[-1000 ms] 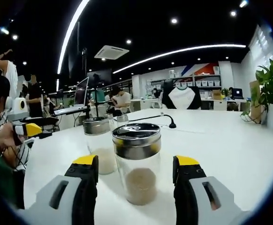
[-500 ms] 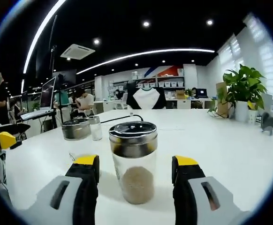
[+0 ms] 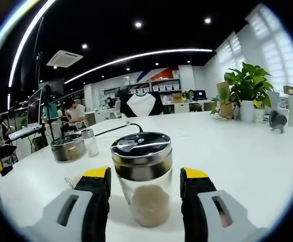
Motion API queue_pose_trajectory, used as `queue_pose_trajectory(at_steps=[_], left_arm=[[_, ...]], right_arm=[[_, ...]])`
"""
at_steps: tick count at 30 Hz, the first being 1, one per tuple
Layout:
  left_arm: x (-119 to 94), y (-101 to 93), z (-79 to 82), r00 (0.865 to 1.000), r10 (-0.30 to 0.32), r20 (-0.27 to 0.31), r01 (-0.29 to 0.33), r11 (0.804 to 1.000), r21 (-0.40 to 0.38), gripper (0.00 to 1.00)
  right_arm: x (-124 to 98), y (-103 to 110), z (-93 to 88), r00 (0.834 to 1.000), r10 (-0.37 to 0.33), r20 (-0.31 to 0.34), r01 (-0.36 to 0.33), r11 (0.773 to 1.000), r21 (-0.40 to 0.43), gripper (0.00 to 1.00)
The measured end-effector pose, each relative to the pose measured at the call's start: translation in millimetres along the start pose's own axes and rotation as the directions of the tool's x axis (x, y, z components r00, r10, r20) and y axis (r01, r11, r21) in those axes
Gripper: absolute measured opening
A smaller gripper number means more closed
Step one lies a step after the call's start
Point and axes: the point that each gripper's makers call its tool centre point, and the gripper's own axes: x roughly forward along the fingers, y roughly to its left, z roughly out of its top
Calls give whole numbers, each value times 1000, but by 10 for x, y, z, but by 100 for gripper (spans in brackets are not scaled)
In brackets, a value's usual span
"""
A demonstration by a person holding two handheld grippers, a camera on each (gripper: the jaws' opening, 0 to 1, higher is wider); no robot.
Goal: Rotate the seasoning bottle until the label or dispensing opening points toward the visible target arrow and the bottle remains upright within the marked orientation range
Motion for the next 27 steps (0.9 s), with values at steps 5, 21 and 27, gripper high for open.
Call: queue_pose_trajectory(at_steps=[5, 21, 27], left_arm=[[2, 16, -4, 1000, 6, 0, -6, 1000, 6, 88], [14, -13, -11, 1000, -1, -2, 1, 1000, 7, 88], [10, -16, -3, 1000, -1, -1, 1, 1000, 9, 87]], right_arm=[[8, 6, -30, 1000, -13, 18, 14, 999, -37, 41], [-10, -10, -52, 1000, -26, -7, 25, 993, -120, 40], [-13, -13, -55, 1000, -14, -2, 14, 993, -120, 39]])
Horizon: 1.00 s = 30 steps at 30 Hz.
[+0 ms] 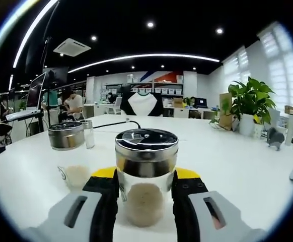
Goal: Rotate the seasoning bottle until the label or dispensing opening points toward the visible target arrow and the bottle remains upright within the marked orientation range
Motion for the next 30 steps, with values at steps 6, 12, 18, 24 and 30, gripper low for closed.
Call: queue_pose_trajectory(at_steps=[6, 12, 18, 24, 30], left_arm=[[-4, 8, 2, 1000, 2, 0, -2, 1000, -1, 87], [-2, -11, 3, 1000, -3, -2, 3, 1000, 1, 87], [-9, -40, 17, 1000, -10, 6, 10, 1000, 10, 88], [-4, -37, 12, 1000, -11, 3, 11, 1000, 12, 88], [-14, -24, 1, 1000, -7, 0, 7, 1000, 13, 88]], right_arm=[[-2, 1, 3, 1000, 20, 9, -20, 1000, -7, 39], [-11, 6, 3, 999, 39, 11, -39, 999, -7, 39], [-14, 11, 4, 999, 45, 21, -45, 999, -9, 39], [-18, 19, -2, 997, 73, 25, -73, 997, -10, 39], [-14, 19, -10, 991, 135, 28, -134, 991, -20, 39]])
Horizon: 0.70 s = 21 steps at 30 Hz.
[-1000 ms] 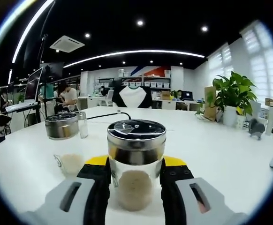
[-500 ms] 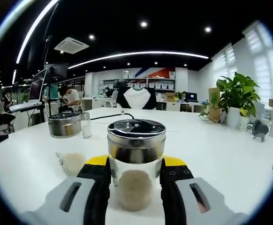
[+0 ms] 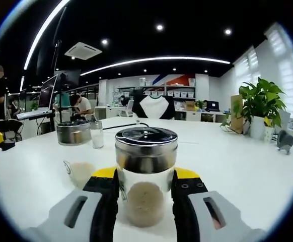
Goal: Rotate the seasoning bottle until the label or dispensing opening points toward the visible target arrow and the bottle remains upright within the marked orientation range
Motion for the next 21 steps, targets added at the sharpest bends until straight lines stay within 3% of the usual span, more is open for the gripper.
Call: queue_pose_trajectory(at_steps=[21], left_arm=[[13, -3, -3, 1000, 2, -7, -2, 1000, 10, 88]], right_arm=[[6, 37, -21, 986, 168, -2, -168, 986, -15, 39]])
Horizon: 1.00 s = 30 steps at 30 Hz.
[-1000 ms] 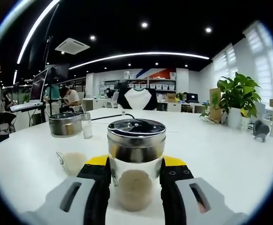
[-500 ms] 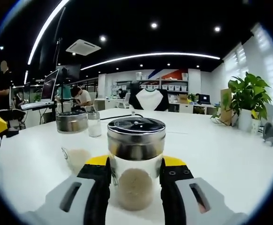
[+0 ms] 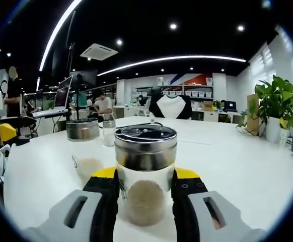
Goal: Rotate the seasoning bottle until the label or dispensing opening points toward the visible target arrow and the bottle remains upright within the marked orientation range
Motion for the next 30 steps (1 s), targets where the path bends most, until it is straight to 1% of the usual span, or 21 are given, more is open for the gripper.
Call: queue_pose_trajectory(at_steps=[5, 15, 21, 25, 30], left_arm=[[6, -1, -13, 1000, -1, -4, 1, 1000, -2, 88], [19, -1, -10, 1000, -3, -3, 3, 1000, 1, 88], [23, 0, -1, 1000, -3, -4, 3, 1000, 2, 88], [23, 8, 4, 1000, -1, -4, 1, 1000, 0, 88], [21, 11, 12, 1000, 1, -3, -1, 1000, 4, 88]], right_arm=[[3, 13, -3, 997, 71, -4, -71, 997, -9, 39], [0, 45, -14, 988, 155, -9, -155, 988, -24, 39], [-16, 76, -18, 975, 221, -11, -221, 975, -32, 39], [-32, 97, -20, 961, 277, -4, -277, 960, -39, 39], [-39, 117, -21, 949, 314, -11, -314, 948, -44, 39]])
